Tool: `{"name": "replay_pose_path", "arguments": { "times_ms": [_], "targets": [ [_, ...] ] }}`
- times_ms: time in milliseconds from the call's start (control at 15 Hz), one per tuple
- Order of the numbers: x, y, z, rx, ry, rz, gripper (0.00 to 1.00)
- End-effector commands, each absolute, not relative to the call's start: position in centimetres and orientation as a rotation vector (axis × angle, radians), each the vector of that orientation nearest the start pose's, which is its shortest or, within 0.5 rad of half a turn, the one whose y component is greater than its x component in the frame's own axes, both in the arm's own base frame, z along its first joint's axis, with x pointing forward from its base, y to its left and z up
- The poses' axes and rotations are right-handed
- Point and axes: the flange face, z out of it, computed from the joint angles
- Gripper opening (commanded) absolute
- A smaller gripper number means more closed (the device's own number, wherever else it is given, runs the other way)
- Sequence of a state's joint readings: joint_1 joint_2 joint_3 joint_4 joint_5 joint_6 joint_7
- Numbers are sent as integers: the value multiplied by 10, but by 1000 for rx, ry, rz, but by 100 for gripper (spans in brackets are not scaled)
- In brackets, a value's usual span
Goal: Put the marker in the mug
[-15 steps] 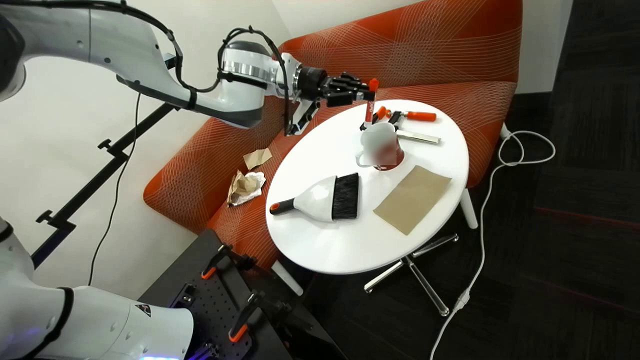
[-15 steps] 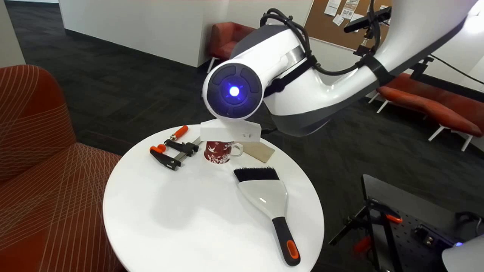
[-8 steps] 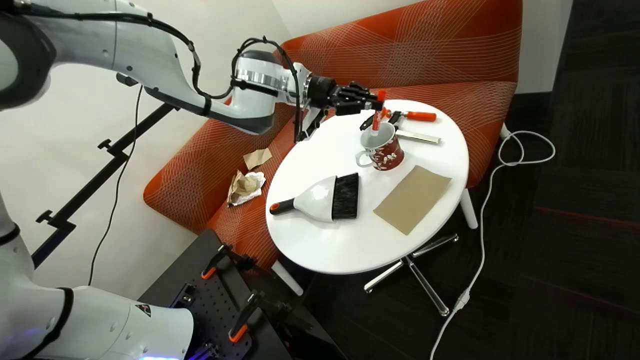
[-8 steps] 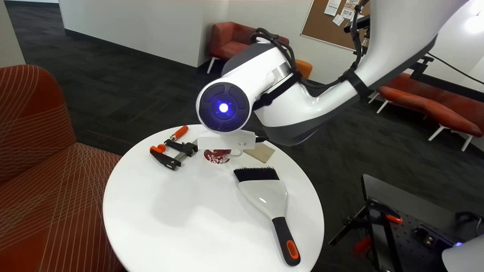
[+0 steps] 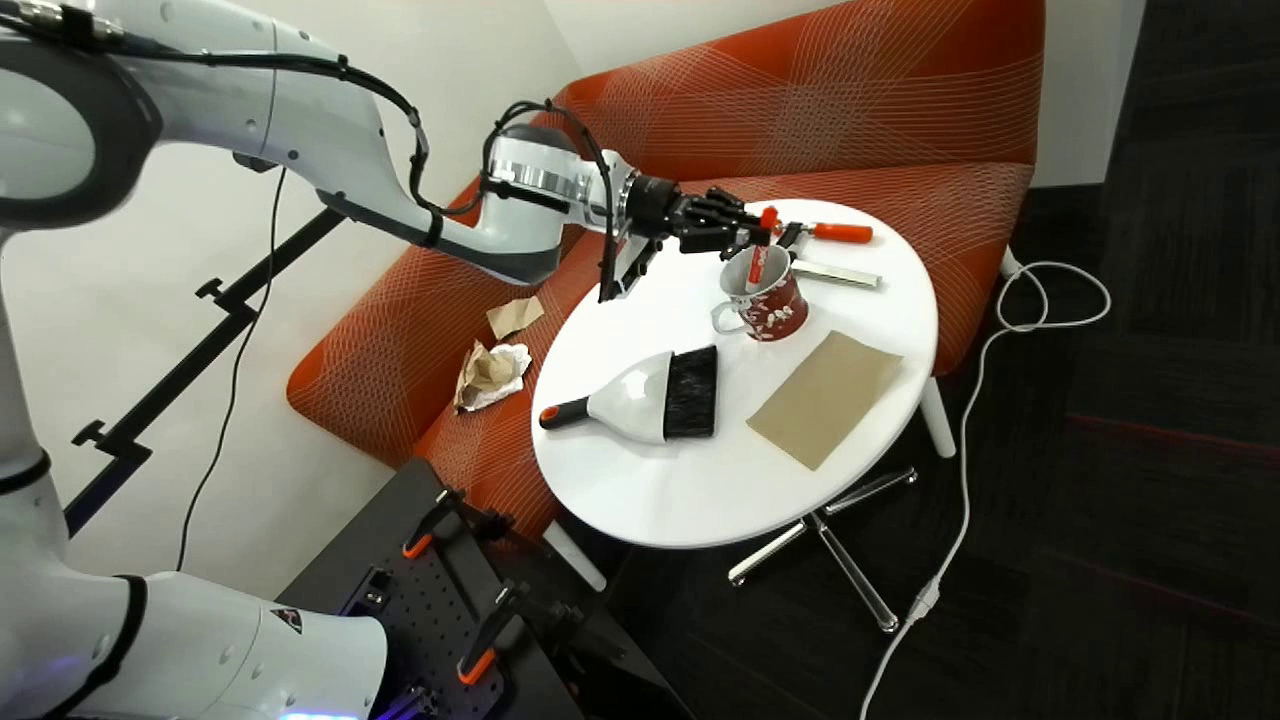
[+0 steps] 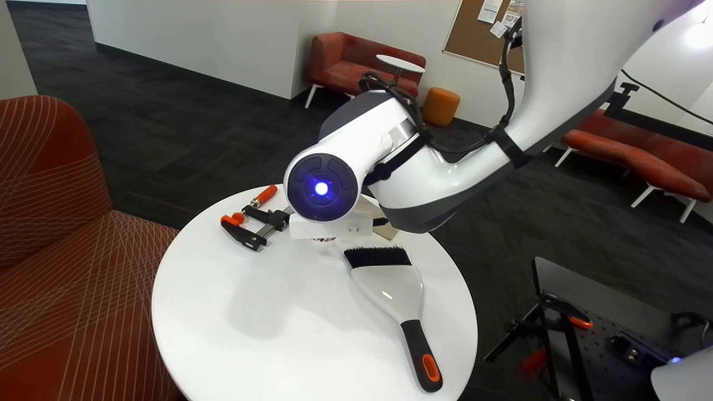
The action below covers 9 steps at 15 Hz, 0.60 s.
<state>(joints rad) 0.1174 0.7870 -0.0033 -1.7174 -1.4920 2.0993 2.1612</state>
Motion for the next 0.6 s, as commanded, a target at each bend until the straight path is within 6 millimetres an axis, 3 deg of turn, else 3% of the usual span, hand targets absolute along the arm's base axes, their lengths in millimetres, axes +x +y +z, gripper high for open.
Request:
{"name": "replay_pose_path", "arguments": {
  "times_ms": [0, 67, 133, 267, 533],
  "targets": [
    [656, 31, 123, 1981, -992, 1024, 5],
    [655, 31, 121, 1983, -991, 1018, 14],
    [654, 32, 120, 1984, -991, 1010, 44],
    [653, 33, 120, 1987, -997, 1011, 50],
    [649, 40, 135, 1989, -1018, 1048, 81]
  ]
}}
